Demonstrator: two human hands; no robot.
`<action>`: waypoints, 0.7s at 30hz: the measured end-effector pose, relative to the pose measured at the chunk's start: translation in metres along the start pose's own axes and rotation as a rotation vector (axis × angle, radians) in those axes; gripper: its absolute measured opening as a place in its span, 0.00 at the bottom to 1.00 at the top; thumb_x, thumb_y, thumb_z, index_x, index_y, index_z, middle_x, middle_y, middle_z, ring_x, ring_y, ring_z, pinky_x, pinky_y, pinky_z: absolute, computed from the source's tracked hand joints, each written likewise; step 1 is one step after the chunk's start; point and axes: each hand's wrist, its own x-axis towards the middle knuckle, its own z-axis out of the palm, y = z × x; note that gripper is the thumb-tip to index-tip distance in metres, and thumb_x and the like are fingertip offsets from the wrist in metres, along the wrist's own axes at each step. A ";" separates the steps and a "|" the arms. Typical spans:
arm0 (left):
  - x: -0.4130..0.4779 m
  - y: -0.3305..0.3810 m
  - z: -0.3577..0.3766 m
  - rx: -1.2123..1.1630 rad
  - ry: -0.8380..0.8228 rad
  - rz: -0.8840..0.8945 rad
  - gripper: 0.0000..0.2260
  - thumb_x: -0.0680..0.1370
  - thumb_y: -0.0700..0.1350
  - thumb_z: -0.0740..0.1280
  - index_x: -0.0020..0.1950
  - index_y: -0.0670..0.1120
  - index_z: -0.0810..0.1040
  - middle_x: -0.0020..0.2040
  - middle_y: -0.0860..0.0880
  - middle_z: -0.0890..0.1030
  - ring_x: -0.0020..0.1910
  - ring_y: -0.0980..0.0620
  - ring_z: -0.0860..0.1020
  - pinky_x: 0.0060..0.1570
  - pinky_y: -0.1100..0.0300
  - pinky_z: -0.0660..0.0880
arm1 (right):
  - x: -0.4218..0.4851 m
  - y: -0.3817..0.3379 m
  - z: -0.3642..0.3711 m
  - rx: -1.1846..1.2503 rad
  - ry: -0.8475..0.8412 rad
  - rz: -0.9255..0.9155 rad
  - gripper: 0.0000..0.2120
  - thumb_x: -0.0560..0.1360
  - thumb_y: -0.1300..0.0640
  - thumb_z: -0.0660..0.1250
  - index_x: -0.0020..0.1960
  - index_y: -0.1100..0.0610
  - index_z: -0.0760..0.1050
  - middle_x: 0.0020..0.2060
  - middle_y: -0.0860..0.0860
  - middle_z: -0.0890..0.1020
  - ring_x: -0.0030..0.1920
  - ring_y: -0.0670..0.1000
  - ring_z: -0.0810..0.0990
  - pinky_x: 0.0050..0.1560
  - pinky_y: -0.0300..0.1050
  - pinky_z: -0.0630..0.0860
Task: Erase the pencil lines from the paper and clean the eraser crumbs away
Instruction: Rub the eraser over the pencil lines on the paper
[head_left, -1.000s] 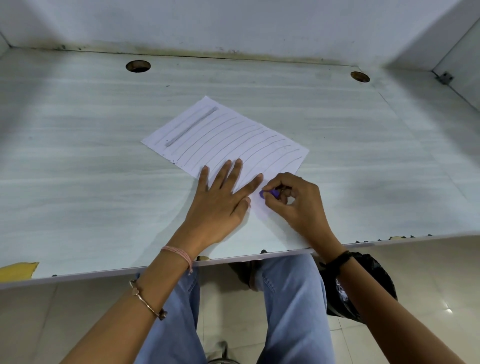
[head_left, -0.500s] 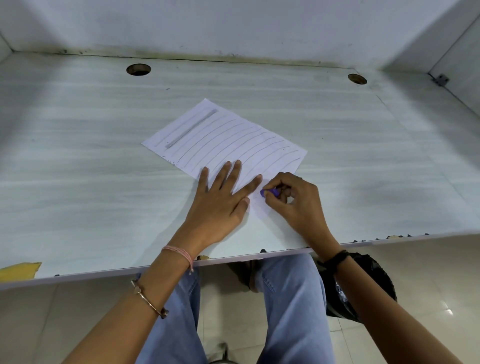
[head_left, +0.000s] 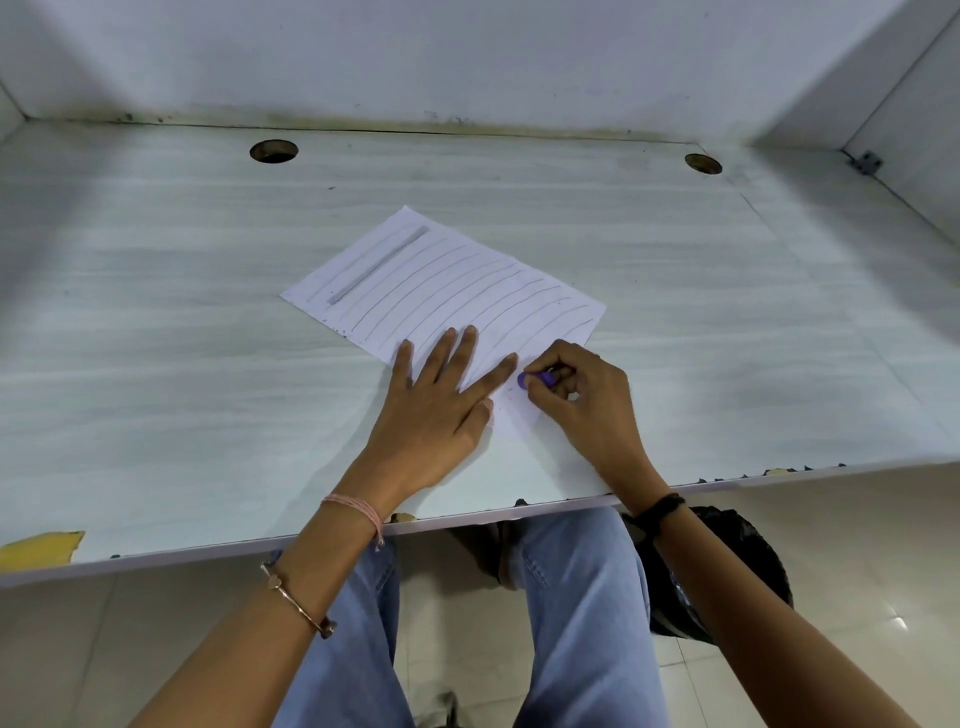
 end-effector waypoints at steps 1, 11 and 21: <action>-0.001 0.000 0.000 -0.005 0.005 -0.001 0.30 0.73 0.57 0.28 0.77 0.63 0.35 0.80 0.48 0.37 0.78 0.49 0.35 0.75 0.39 0.38 | 0.001 0.000 0.001 0.007 0.016 0.024 0.03 0.71 0.61 0.72 0.41 0.57 0.78 0.36 0.51 0.81 0.36 0.49 0.77 0.37 0.37 0.72; -0.014 0.004 -0.010 -0.115 0.002 -0.044 0.34 0.72 0.62 0.32 0.78 0.63 0.49 0.81 0.51 0.44 0.79 0.51 0.40 0.76 0.41 0.39 | 0.001 0.005 -0.015 0.075 -0.047 0.113 0.06 0.72 0.64 0.70 0.47 0.56 0.81 0.46 0.49 0.83 0.44 0.43 0.79 0.46 0.29 0.74; 0.009 0.012 0.002 -0.008 -0.009 -0.063 0.41 0.66 0.77 0.32 0.77 0.64 0.36 0.79 0.49 0.35 0.78 0.48 0.34 0.72 0.36 0.34 | -0.002 -0.002 -0.016 0.040 -0.131 0.043 0.06 0.70 0.63 0.73 0.46 0.54 0.83 0.42 0.48 0.84 0.42 0.45 0.79 0.44 0.30 0.73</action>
